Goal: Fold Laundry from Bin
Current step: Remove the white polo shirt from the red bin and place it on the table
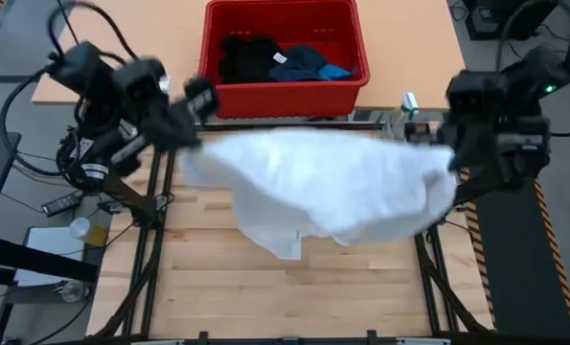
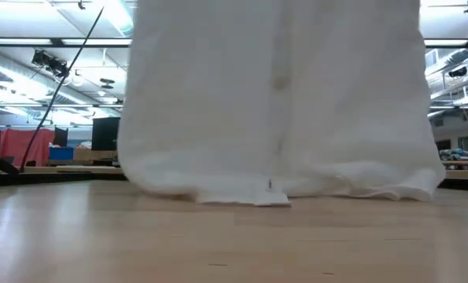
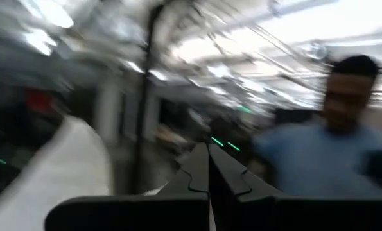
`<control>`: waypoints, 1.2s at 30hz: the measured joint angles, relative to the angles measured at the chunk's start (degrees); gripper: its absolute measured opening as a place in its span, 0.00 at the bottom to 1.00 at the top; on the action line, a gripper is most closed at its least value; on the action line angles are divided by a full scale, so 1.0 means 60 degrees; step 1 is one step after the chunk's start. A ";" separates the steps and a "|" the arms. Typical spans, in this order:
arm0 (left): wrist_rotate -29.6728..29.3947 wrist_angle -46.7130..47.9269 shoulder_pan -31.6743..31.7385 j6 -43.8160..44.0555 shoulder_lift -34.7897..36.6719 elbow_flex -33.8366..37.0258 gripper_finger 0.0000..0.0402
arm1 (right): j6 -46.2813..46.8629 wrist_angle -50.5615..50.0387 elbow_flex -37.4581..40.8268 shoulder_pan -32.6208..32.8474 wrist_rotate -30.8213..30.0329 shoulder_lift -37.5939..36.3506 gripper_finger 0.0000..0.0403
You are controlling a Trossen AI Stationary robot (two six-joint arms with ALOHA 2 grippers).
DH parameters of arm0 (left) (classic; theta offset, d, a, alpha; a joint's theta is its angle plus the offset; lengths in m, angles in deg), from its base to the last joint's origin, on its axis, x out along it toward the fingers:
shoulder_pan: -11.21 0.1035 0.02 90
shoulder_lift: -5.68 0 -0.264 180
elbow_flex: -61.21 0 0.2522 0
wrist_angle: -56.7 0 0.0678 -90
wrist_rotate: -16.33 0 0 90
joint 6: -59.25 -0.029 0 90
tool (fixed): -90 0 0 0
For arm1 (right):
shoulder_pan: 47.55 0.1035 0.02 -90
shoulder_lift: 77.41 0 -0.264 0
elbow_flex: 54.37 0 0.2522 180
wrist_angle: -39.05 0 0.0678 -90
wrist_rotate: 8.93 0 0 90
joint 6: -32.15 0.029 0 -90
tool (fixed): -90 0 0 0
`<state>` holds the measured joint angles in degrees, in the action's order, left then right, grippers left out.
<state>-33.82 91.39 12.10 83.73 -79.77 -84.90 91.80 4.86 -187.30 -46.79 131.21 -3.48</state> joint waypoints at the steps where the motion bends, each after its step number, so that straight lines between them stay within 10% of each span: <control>1: 0.0071 0.0298 -0.0314 0.0151 -0.0001 0.0000 0.00 | 0.0268 -0.0011 0.0002 0.0344 0.0110 0.0047 0.02; 13: 0.0343 0.3879 -0.2892 0.0995 -0.0690 0.0007 0.00 | 0.1384 -0.1336 0.0009 0.3400 0.1455 0.0921 0.02; 21: -0.1001 0.6603 -0.1238 -0.0799 -0.0639 -0.0004 0.00 | -0.2001 -0.7629 0.0002 0.1240 0.1136 0.0796 0.01; 25: -0.4547 0.8677 0.0162 -0.2880 -0.0605 -0.0004 0.00 | -0.5700 -1.1738 0.0021 -0.0691 -0.1770 0.0849 0.02; 29: -0.8816 0.8166 0.1544 -0.5296 -0.0722 -0.0001 0.00 | -0.7478 -1.0584 0.0342 -0.2482 -0.6008 0.0801 0.02; 36: -1.0078 0.2346 0.2717 -0.8602 -0.0681 0.0004 0.00 | -1.0154 -0.6723 -0.0134 -0.4101 -1.2428 0.0718 0.03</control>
<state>-94.29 105.46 28.40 32.12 -83.86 -84.88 30.87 -35.47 -188.10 -71.40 56.65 0.82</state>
